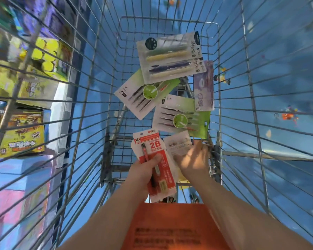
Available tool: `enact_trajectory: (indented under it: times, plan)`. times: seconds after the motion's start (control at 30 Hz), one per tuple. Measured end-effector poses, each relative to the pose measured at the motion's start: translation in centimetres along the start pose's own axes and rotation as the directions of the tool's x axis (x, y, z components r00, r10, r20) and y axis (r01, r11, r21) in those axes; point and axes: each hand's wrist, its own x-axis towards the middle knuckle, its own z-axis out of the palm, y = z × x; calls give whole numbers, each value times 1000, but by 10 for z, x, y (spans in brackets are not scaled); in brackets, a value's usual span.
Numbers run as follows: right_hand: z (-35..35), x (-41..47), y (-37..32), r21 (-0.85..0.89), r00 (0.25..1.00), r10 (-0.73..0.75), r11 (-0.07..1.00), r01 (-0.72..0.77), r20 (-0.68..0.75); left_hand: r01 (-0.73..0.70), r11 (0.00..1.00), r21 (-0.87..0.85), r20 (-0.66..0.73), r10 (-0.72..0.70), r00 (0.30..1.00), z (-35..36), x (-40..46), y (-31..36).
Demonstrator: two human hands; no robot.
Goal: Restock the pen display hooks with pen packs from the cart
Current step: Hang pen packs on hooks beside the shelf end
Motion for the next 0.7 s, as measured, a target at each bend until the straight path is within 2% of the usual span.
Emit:
enact_trajectory:
  times: [0.07, 0.23, 0.33, 0.5, 0.63, 0.7]
  plan:
    - [6, 2, 6, 69, 1000, 17, 997, -18, 11, 15, 1000, 4, 14, -15, 1000, 1, 5, -3]
    - [1, -3, 9, 153, 989, -120, 982, 106, 82, -3, 999, 49, 48, 1, 999, 3, 7, -5]
    - [-8, -12, 7, 228, 978, -145, 968, 108, 152, -42, 998, 54, 54, 39, 998, 5, 0, -3]
    - [-17, -34, 2, 300, 989, -114, 951, 81, 95, -84, 996, -30, 74, 86, 994, 6, -24, 7]
    - [-19, -41, -4, 373, 989, -74, 927, 20, 131, -111, 992, -61, 41, 114, 993, 0, -43, 12]
    - [-17, -27, 1, 344, 988, -49, 939, -5, 149, -114, 993, -44, 35, 115, 993, -3, -47, 10]
